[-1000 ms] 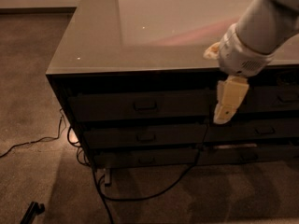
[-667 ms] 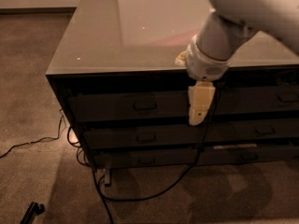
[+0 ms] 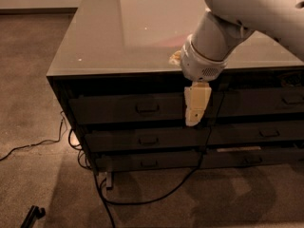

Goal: Open top drawer

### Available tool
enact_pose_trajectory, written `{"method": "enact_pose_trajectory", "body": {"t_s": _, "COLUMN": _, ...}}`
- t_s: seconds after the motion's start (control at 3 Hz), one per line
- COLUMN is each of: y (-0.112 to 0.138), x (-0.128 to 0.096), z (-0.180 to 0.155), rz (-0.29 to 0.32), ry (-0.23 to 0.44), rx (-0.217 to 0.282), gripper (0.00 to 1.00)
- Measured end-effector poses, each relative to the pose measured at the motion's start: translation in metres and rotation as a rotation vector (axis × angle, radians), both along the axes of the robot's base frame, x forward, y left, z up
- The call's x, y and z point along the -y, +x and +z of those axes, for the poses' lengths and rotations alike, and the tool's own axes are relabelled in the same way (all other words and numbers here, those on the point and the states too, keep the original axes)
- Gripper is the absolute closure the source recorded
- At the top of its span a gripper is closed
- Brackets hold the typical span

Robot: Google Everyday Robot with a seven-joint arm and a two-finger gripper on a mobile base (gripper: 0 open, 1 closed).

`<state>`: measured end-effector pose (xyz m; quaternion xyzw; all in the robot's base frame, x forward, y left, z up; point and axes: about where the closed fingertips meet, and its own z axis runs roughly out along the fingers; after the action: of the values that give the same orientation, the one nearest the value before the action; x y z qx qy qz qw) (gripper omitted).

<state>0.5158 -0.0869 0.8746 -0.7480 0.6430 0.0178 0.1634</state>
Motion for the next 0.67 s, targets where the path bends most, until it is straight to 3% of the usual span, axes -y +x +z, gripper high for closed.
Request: {"method": "enact_pose_trajectory", "body": {"t_s": 0.67, "y": 0.018, "x": -0.059, "z": -0.047, "rz": 0.177, "ry": 0.037, "rx": -0.051, "gripper": 0.00}}
